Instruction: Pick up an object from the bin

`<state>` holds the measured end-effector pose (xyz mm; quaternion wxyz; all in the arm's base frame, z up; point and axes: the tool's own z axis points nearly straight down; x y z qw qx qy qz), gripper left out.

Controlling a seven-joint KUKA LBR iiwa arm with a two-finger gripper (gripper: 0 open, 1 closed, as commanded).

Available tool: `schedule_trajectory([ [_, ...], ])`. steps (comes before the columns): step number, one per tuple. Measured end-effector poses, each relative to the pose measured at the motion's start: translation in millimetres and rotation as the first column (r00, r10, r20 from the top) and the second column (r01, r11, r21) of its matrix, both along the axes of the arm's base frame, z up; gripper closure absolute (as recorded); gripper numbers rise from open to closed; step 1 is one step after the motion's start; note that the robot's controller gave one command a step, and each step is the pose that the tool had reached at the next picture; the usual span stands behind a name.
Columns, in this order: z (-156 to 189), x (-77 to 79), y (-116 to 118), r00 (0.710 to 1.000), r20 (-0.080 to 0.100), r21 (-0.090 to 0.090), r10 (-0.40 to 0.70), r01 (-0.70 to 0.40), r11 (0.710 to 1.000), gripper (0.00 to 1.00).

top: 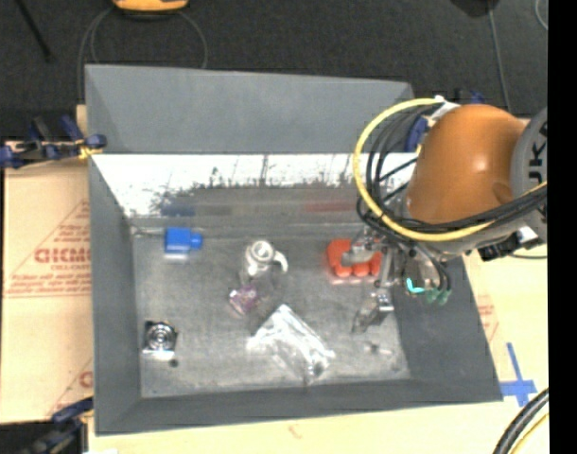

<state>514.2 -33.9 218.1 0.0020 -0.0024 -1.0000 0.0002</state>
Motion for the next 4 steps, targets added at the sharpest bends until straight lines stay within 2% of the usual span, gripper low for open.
schedule_trajectory([
  [1,-90.6,-17.0,42.4,0.991,0.017,-0.001,0.134,-0.134,0.991,0.00],
  [2,-86.2,-28.6,28.7,1.000,0.007,0.001,-0.025,0.025,1.000,0.00],
  [3,-90.1,-38.1,43.7,0.994,0.004,0.001,-0.112,0.112,0.994,0.00],
  [4,-143.2,-31.8,39.8,0.959,0.007,0.005,-0.282,0.282,0.959,0.00],
])
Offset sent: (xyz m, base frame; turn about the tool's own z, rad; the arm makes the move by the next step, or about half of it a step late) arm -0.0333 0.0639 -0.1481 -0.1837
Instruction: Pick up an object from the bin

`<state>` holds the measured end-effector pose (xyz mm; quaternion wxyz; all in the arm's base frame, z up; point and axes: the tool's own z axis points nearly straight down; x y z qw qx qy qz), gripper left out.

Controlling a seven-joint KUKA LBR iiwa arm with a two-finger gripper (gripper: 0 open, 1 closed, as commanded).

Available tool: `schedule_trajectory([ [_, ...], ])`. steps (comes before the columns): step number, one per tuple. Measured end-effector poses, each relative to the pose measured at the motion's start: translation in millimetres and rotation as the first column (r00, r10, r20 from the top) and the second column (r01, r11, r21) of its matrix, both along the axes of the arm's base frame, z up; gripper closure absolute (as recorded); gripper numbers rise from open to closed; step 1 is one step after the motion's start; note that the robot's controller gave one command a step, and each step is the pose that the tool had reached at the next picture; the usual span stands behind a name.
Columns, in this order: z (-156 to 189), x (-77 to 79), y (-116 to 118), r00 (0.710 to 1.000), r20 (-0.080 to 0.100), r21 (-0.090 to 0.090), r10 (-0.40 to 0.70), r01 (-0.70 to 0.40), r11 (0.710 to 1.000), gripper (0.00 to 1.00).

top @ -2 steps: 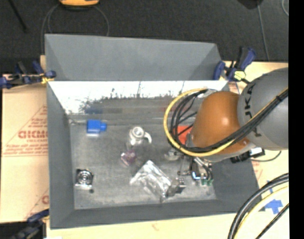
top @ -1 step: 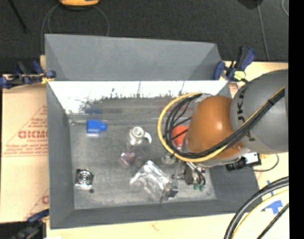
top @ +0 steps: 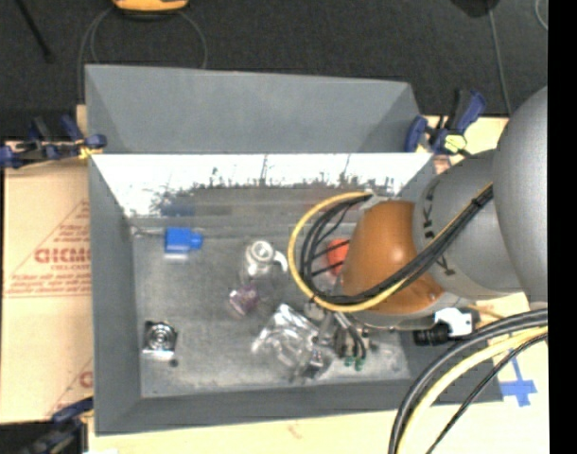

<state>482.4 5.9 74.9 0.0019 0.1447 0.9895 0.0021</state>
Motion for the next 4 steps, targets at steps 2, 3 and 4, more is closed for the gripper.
schedule_trajectory([
  [2,4.1,3.4,-0.5,1.000,0.005,-0.003,0.006,-0.006,1.000,1.00],
  [3,66.8,4.8,-1.2,1.000,0.001,-0.003,0.012,-0.012,1.000,1.00],
  [4,89.7,5.1,-1.6,1.000,-0.003,-0.003,0.019,-0.019,1.000,1.00],
])
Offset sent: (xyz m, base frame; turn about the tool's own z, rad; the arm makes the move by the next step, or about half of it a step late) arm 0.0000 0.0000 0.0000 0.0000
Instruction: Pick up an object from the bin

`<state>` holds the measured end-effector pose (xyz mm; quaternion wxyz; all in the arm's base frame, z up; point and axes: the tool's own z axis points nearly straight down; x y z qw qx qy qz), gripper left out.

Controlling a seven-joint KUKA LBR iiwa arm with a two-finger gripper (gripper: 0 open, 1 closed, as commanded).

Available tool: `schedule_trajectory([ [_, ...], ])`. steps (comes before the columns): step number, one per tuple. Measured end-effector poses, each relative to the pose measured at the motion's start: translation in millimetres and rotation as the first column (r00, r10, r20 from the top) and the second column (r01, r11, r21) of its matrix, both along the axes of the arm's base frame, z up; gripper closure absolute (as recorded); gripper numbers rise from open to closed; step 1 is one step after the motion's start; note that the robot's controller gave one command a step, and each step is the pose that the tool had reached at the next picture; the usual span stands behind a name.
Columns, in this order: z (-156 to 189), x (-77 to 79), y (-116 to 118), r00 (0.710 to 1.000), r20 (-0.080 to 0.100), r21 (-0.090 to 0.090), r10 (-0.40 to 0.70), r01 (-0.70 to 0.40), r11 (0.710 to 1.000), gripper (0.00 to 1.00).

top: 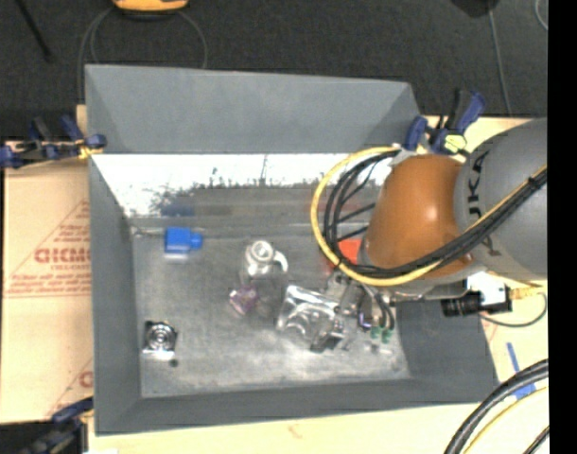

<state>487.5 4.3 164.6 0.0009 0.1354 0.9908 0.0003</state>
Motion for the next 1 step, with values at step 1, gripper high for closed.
schedule_trajectory([
  [1,6.6,0.2,-0.4,1.000,-0.001,0.000,0.004,-0.004,1.000,1.00],
])
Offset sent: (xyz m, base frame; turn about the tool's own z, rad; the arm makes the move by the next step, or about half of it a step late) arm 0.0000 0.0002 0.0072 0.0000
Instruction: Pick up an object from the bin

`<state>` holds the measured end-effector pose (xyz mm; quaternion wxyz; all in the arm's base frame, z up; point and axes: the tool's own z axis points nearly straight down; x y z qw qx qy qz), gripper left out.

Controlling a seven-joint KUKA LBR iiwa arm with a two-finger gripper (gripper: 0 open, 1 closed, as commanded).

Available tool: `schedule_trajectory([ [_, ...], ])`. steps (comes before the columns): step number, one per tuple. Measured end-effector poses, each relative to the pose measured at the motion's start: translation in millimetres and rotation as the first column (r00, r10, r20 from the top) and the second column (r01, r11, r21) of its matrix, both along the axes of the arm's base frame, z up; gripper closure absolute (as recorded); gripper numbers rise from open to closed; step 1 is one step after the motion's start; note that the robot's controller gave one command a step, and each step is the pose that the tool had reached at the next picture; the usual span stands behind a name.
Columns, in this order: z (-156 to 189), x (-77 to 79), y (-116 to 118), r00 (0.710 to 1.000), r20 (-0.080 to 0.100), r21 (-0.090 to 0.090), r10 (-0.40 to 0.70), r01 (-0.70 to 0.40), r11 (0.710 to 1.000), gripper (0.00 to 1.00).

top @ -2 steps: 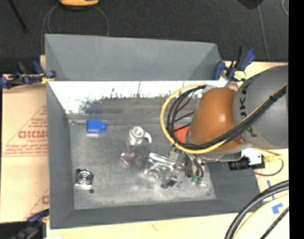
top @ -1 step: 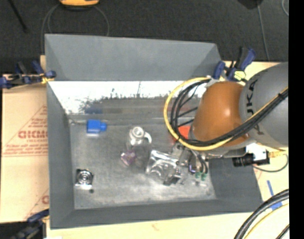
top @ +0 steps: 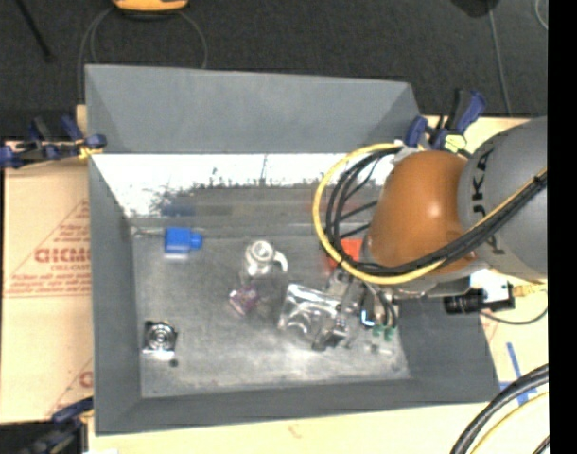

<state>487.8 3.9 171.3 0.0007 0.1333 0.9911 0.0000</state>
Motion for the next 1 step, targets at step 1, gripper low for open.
schedule_trajectory([
  [1,-0.7,0.0,-1.0,1.000,-0.001,-0.001,0.003,-0.003,1.000,1.00],
])
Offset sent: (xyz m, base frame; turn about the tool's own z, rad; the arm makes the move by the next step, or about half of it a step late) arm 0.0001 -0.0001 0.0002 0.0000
